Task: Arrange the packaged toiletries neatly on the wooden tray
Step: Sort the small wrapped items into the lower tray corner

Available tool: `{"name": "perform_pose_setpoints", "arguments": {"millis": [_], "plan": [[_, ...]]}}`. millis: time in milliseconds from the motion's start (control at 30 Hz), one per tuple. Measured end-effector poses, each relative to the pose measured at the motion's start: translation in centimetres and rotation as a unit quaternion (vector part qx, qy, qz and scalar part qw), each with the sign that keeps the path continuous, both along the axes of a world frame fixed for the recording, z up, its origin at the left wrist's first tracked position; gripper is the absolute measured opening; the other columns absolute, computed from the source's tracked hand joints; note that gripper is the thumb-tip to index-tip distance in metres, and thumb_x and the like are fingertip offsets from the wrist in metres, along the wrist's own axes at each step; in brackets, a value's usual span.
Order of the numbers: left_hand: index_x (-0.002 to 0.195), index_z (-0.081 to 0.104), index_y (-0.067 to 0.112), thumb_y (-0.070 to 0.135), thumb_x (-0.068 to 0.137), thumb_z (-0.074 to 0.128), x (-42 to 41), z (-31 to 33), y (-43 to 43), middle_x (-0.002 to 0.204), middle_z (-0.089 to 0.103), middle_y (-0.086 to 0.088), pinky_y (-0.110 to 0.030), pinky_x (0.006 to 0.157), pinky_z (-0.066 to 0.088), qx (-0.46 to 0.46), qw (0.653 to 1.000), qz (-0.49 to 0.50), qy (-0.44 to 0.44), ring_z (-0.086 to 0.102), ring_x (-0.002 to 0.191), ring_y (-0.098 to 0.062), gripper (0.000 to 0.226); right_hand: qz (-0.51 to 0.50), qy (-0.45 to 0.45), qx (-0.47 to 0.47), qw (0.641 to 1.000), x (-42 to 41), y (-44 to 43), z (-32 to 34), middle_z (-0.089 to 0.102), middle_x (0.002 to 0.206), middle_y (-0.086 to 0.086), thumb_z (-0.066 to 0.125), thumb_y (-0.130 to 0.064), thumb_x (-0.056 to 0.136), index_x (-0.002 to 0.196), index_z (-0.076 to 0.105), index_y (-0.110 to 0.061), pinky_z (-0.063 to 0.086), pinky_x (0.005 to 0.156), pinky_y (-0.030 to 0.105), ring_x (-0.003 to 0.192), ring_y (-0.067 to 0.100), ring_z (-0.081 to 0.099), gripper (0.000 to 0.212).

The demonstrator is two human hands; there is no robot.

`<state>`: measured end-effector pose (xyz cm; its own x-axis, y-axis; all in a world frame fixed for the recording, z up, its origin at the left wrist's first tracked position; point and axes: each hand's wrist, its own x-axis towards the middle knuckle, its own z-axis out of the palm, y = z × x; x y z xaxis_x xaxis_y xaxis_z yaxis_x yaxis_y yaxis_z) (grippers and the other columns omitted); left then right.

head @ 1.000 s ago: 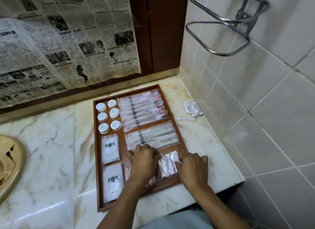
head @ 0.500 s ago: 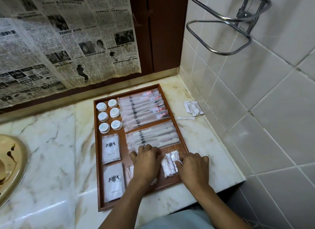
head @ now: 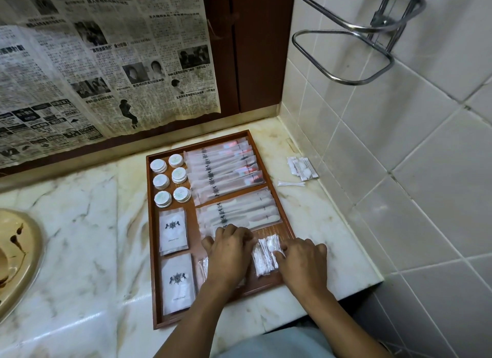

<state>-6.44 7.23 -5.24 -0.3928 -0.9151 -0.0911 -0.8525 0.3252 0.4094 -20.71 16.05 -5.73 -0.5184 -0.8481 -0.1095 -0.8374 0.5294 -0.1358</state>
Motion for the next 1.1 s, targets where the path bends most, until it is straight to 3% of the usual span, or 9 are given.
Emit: {"name": "perform_pose_setpoints", "arguments": {"millis": [233,433,567,700,867,1000,1100], "plan": [[0.126,0.062,0.044,0.062,0.090,0.058,2.1,0.5,-0.1,0.124,0.054,0.020,-0.041,0.089,0.028,-0.007,0.998,-0.048,-0.029,0.044,0.120,-0.014,0.040,-0.002,-0.026,-0.036,0.999,-0.2,0.4,-0.1,0.068,0.080,-0.006,0.076,-0.039,0.079,0.086,0.074,-0.029,0.040,0.077,0.039,0.080,0.020,0.066,0.013],[0.135,0.057,0.041,0.063,0.086,0.061,1.7,0.6,0.6,0.135,0.051,0.016,-0.045,0.097,0.033,0.013,0.995,-0.081,-0.057,0.040,0.123,-0.015,0.054,0.009,-0.028,-0.027,0.999,0.0,0.2,-0.3,0.069,0.079,-0.006,0.082,-0.037,0.075,0.085,0.075,-0.028,0.041,0.073,0.039,0.078,0.020,0.066,0.015],[0.134,0.058,0.040,0.063,0.085,0.063,1.5,0.5,0.5,0.134,0.053,0.018,-0.047,0.101,0.031,0.015,0.994,-0.082,-0.064,0.039,0.124,-0.015,0.054,0.009,-0.031,-0.027,0.999,0.0,0.2,-0.4,0.069,0.075,-0.007,0.084,-0.036,0.072,0.081,0.074,-0.029,0.041,0.070,0.037,0.074,0.019,0.066,0.015],[0.135,0.058,0.039,0.062,0.086,0.062,1.4,0.4,0.5,0.134,0.054,0.017,-0.047,0.103,0.032,0.015,0.994,-0.087,-0.064,0.039,0.124,-0.015,0.055,0.010,-0.033,-0.033,0.999,-0.1,0.1,-0.4,0.071,0.083,-0.007,0.078,-0.040,0.079,0.089,0.075,-0.029,0.040,0.076,0.037,0.081,0.019,0.067,0.015],[0.132,0.060,0.042,0.061,0.089,0.060,1.5,0.9,0.2,0.131,0.054,0.019,-0.043,0.097,0.029,0.003,0.995,-0.078,-0.056,0.039,0.121,-0.014,0.047,-0.005,-0.066,-0.049,0.997,-0.6,0.1,-0.4,0.070,0.084,-0.008,0.073,-0.041,0.083,0.092,0.073,-0.030,0.040,0.079,0.038,0.085,0.017,0.066,0.015],[0.124,0.064,0.044,0.056,0.091,0.061,1.5,1.5,-0.3,0.124,0.056,0.022,-0.036,0.087,0.018,-0.003,0.999,-0.041,-0.029,0.042,0.119,-0.012,0.035,-0.042,-0.102,-0.136,0.985,-1.7,-0.3,0.2,0.066,0.074,-0.007,0.075,-0.029,0.083,0.082,0.071,-0.028,0.040,0.074,0.038,0.074,0.020,0.065,0.004],[0.121,0.066,0.044,0.049,0.093,0.063,1.1,2.0,-0.9,0.122,0.058,0.023,-0.034,0.083,0.014,-0.007,1.000,-0.015,-0.005,0.044,0.119,-0.011,0.029,-0.070,-0.116,-0.184,0.974,-3.6,-1.3,0.5,0.069,0.080,-0.005,0.075,-0.024,0.084,0.091,0.075,-0.024,0.043,0.077,0.039,0.078,0.023,0.067,0.007]]}}
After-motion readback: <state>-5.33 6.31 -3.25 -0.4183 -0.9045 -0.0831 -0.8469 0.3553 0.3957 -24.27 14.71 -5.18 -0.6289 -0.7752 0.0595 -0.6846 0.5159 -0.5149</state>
